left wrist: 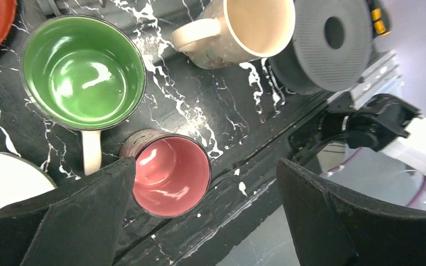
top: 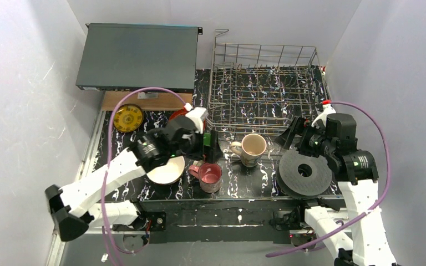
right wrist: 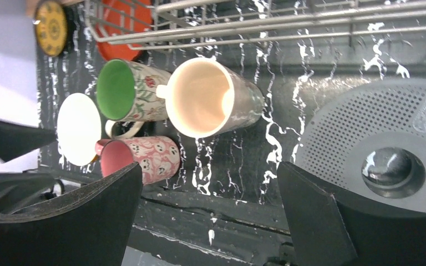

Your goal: Load the mixed dishes into the dish rack

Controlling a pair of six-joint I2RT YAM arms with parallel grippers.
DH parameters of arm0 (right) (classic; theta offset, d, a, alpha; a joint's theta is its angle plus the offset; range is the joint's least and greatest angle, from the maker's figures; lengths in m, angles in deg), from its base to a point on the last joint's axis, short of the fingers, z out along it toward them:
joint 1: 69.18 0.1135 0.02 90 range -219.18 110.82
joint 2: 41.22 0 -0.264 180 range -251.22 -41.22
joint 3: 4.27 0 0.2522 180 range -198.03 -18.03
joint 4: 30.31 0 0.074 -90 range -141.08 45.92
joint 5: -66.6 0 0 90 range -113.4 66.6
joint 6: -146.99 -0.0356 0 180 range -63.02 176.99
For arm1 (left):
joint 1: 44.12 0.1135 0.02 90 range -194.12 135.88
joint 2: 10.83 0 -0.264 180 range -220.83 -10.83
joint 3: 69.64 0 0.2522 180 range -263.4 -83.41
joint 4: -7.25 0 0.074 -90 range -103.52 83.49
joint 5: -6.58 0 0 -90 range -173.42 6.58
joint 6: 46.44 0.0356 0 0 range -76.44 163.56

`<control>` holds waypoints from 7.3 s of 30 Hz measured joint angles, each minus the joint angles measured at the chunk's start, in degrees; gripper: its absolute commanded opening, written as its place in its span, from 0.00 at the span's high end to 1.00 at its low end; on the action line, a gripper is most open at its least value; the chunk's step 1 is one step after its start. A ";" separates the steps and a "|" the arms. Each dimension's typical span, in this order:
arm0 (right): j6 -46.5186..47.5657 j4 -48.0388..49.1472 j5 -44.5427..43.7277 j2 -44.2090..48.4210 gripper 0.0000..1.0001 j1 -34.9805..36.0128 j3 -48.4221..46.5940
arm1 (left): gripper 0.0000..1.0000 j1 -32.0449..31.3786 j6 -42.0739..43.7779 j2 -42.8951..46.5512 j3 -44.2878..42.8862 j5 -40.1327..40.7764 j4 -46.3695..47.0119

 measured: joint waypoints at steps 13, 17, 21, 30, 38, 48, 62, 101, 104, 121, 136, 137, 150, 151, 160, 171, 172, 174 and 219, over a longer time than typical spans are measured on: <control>0.09 2.38 2.84 1.86 0.00 0.02 1.46 | 0.15 -8.04 0.83 -26.32 -17.59 8.55 -1.92; 0.02 2.21 2.25 2.60 0.00 0.02 2.38 | 0.23 -8.04 4.07 -34.53 -27.23 9.79 -5.51; 0.07 2.03 1.75 3.17 0.00 0.02 3.26 | 0.32 -8.04 7.43 -39.91 -32.50 11.19 -8.26; 0.22 1.95 1.36 3.61 0.00 0.02 4.81 | 0.39 -8.02 12.22 -47.47 -39.30 12.44 -11.43; 0.55 1.64 -0.09 5.01 0.00 0.02 5.29 | 0.50 -8.04 14.40 -54.45 -44.52 13.40 -12.22; 1.60 0.52 -1.22 6.32 0.00 0.02 6.56 | 0.67 -8.00 14.95 -57.81 -44.96 13.88 -12.59; 1.73 0.22 -1.40 6.69 0.00 0.02 7.37 | 1.00 -7.91 13.66 -57.33 -44.94 10.08 -12.94; -5.44 50.56 37.77 13.60 0.09 11.06 22.49 | 1.00 14.78 -64.17 -14.95 4.39 -33.57 68.06; -6.51 56.48 35.63 10.73 0.12 14.56 22.10 | 1.00 14.75 -66.66 -14.93 4.98 -33.57 72.15; -11.17 72.59 16.76 -3.69 0.45 24.39 15.78 | 1.00 14.75 -71.54 -14.95 8.31 -33.24 76.43; -13.84 78.12 8.81 -7.52 0.59 28.24 14.21 | 1.00 15.15 -74.16 -15.10 8.31 -30.14 79.23; -13.90 78.40 8.28 -7.91 0.59 28.41 13.99 | 1.00 15.17 -74.40 -15.10 8.31 -29.83 79.43; -14.69 79.19 3.89 -11.91 0.96 29.57 10.99 | 1.00 15.54 -76.00 -15.12 8.33 -26.64 79.82; -14.47 79.30 3.45 -12.02 0.99 29.53 10.99 | 1.00 15.54 -76.59 -15.12 8.33 -26.58 79.89; -14.36 77.42 2.60 -11.78 0.99 29.62 10.99 | 0.79 15.56 -77.02 -14.99 9.77 -26.23 80.50; -16.65 67.14 1.22 -9.94 0.99 30.77 9.25 | 0.19 14.58 -66.82 -10.34 14.12 -26.14 68.02; -16.63 66.34 1.20 -9.84 0.99 30.80 9.07 | 0.16 14.60 -65.81 -9.70 14.69 -25.99 66.88; -16.61 64.67 0.96 -9.57 0.99 30.88 8.81 | 0.08 14.88 -63.98 -8.15 15.61 -25.38 64.32; -1.70 40.57 -9.25 -58.62 0.99 13.05 -33.59 | 0.02 20.72 -9.22 15.15 -5.35 -11.69 -7.74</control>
